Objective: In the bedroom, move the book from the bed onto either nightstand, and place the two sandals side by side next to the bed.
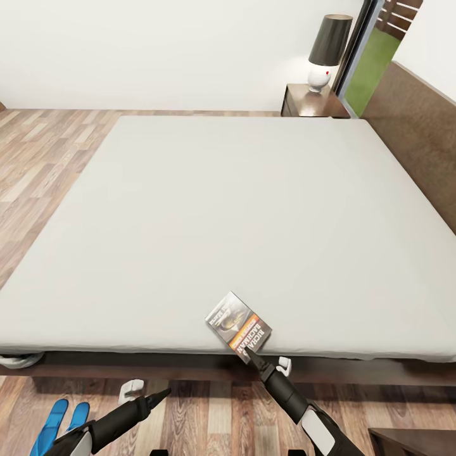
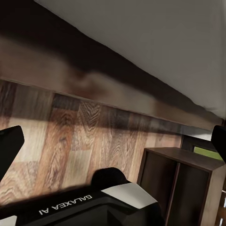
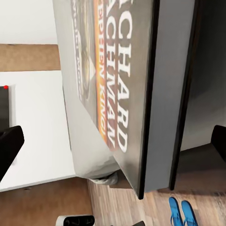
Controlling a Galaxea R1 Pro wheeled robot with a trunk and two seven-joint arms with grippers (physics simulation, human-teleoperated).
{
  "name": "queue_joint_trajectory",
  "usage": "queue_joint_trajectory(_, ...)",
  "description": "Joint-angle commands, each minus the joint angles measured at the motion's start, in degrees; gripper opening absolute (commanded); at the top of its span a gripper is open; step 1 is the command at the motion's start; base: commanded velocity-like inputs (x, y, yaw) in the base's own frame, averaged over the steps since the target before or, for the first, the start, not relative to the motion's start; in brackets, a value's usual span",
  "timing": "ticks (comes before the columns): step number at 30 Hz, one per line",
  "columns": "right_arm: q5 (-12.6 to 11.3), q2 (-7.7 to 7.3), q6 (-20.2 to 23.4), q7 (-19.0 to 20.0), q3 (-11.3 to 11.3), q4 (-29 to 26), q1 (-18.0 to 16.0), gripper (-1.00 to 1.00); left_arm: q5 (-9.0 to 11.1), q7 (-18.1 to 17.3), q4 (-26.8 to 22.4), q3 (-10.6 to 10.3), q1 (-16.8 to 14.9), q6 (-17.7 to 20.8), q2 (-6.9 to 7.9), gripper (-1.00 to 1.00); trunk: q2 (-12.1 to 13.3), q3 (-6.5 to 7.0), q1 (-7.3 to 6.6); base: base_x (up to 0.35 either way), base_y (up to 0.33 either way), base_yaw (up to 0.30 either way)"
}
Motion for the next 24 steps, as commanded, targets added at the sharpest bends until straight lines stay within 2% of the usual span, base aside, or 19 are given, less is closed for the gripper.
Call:
queue_joint_trajectory(1, -0.39, 0.02, 0.61, 0.19, -0.06, 0.02, -0.02, 1.00, 0.31, -0.23, 0.04, 0.07, -0.02, 0.60, 0.02, 1.00, -0.01, -0.03, 0.00, 0.004, 0.001, 0.000)
queue_joint_trajectory(2, -0.39, 0.02, 0.60, 0.21, -0.06, 0.02, -0.02, 1.00, 0.30, -0.23, 0.03, 0.07, -0.02, 0.60, 0.01, 1.00, -0.01, -0.03, 0.00, 0.003, 0.001, 0.000)
queue_joint_trajectory(3, -0.39, 0.02, 0.60, 0.22, -0.05, 0.02, -0.02, -1.00, 0.30, -0.23, 0.02, 0.07, -0.02, 0.60, -0.01, 1.00, -0.01, -0.03, 0.00, 0.002, 0.000, 0.000)
queue_joint_trajectory(22, -0.74, 0.02, 0.64, 0.26, -0.11, -0.12, -0.02, -1.00, 0.30, -0.22, 0.07, 0.07, -0.02, 0.63, 0.02, 1.00, -0.01, -0.03, 0.00, 0.000, 0.000, 0.000)
queue_joint_trajectory(24, -0.74, 0.02, 0.64, 0.23, -0.11, -0.13, -0.02, -1.00, 0.31, -0.23, 0.07, 0.07, -0.02, 0.67, 0.00, 1.00, 0.79, 0.33, -0.44, 0.000, 0.000, 0.000)
